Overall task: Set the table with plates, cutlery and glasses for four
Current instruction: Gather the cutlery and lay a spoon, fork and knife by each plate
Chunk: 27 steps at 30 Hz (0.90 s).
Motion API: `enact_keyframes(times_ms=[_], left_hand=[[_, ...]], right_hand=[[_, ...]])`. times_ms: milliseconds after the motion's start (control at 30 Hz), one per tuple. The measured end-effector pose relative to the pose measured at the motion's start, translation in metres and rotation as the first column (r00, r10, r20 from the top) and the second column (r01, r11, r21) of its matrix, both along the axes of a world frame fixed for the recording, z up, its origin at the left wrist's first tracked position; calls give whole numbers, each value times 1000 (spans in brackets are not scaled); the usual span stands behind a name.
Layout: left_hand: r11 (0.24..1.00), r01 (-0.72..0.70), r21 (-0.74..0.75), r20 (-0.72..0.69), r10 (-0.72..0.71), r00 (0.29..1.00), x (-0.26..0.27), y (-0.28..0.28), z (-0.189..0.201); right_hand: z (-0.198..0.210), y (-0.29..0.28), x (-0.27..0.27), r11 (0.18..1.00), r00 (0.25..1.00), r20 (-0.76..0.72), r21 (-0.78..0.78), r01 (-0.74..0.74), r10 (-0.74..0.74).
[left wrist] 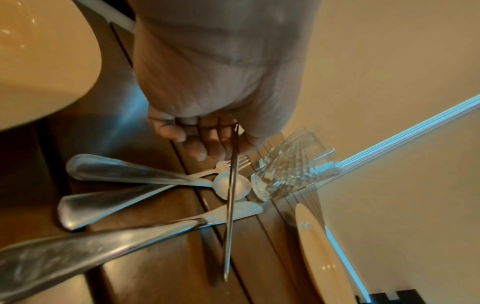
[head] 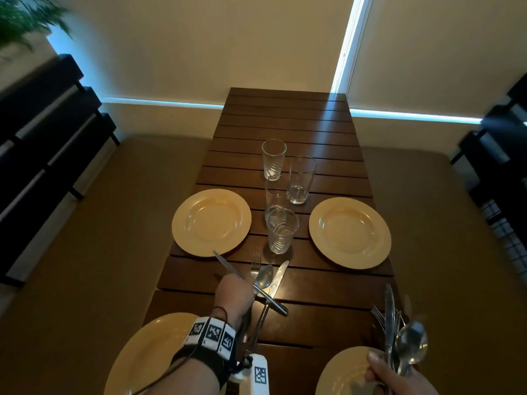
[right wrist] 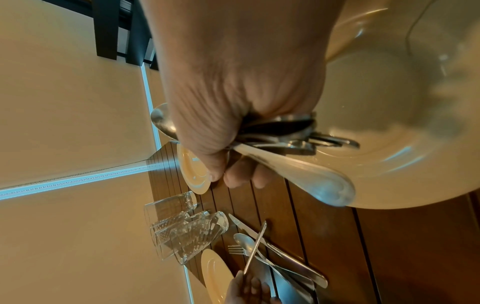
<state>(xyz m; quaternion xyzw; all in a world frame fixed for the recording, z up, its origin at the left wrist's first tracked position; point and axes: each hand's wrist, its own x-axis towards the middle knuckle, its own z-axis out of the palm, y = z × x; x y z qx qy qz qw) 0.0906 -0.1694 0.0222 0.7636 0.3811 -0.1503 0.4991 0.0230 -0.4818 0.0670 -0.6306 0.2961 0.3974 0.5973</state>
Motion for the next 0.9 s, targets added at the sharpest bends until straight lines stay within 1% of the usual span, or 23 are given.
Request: enact_keyframes(times_ms=[67, 133, 200, 233, 300, 333, 400, 467, 533, 600, 667, 733, 800, 900], left_hand=[[997, 16, -71, 42, -13, 999, -3, 2, 5], [988, 17, -155, 75, -6, 997, -6, 7, 8], [966, -45, -255, 84, 68, 994, -7, 14, 10], [941, -93, -326, 76, 124, 989, -8, 17, 12], [879, -172, -445, 55, 219, 974, -9, 20, 17], [865, -190, -465, 46, 237, 970, -9, 20, 19], [862, -198, -467, 37, 243, 969, -9, 21, 19], [880, -195, -433, 37, 234, 972, -8, 21, 14], [916, -166, -366, 37, 193, 981, -10, 19, 9], [968, -89, -236, 47, 103, 994, -13, 14, 2], [999, 0, -52, 25, 1, 1000, -15, 8, -3], [987, 87, 136, -27, -84, 996, -15, 1, -5], [942, 190, 275, -87, -173, 981, -17, -7, -2], [905, 283, 317, -148, -247, 958, -18, -18, 1]], right_hand=[[-1, -2, 0, 1000, 999, 36, 4, -22, 21], [-6, -4, -2, 996, 996, 36, -45, -75, 76], [-12, -4, -4, 993, 994, 53, -78, -89, 93], [-17, -5, -5, 992, 994, 73, -97, -78, 85], [-18, -4, -4, 992, 993, 61, -84, -93, 98], [-16, -2, -3, 990, 991, 64, -91, -109, 115], [-15, 0, 0, 986, 987, 68, -98, -138, 144], [-10, 3, 4, 983, 977, 127, -95, -159, 171], [-4, 9, 9, 985, 980, 106, -50, -165, 170], [-2, 10, 8, 987, 981, 105, -42, -157, 160], [-9, 4, 7, 988, 981, 119, -46, -147, 152], [-13, 0, 3, 991, 979, 157, -34, -130, 133], [1, 7, 5, 986, 972, 170, -59, -157, 165], [14, 14, 11, 969, 963, 119, -79, -235, 243]])
